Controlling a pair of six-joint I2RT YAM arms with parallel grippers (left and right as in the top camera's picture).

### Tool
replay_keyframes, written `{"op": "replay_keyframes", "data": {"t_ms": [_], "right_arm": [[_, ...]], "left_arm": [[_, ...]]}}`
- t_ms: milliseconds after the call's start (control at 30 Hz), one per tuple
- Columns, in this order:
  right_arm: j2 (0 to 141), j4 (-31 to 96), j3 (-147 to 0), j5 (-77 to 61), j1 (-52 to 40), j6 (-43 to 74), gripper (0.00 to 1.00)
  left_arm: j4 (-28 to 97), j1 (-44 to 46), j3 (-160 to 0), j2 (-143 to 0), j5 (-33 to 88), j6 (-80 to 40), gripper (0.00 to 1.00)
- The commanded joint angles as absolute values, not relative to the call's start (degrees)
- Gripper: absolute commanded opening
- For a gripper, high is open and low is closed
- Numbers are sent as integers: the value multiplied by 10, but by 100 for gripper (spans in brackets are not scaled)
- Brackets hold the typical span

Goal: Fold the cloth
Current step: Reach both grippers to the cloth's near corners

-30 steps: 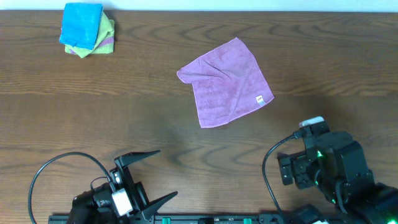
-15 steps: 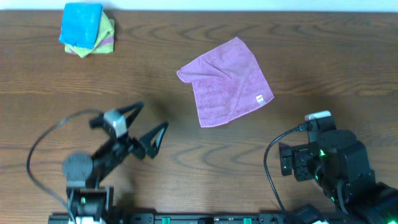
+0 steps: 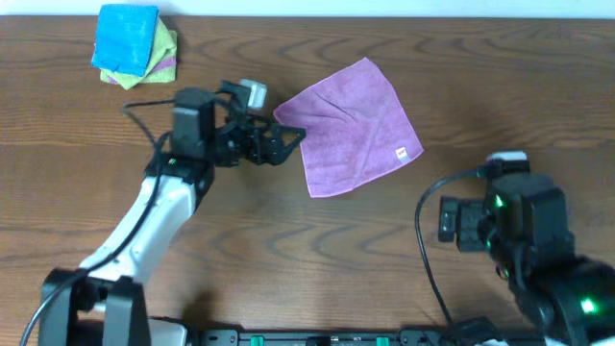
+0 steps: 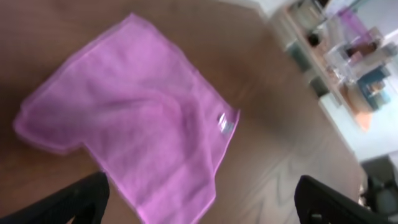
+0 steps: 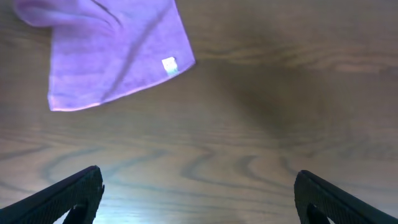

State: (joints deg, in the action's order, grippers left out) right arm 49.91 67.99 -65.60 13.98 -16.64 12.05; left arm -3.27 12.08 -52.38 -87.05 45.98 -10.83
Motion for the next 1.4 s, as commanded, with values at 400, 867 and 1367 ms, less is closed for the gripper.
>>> {"op": "replay_keyframes", "data": {"t_ms": [400, 867, 1367], "right_arm": [[638, 548, -656, 55, -38, 72, 97], [822, 429, -656, -158, 35, 42, 62], [918, 400, -656, -213, 36, 51, 66]], "left_arm": [[179, 258, -685, -957, 164, 43, 95], [279, 379, -734, -1026, 60, 58, 97], [328, 404, -734, -1086, 40, 51, 100]]}}
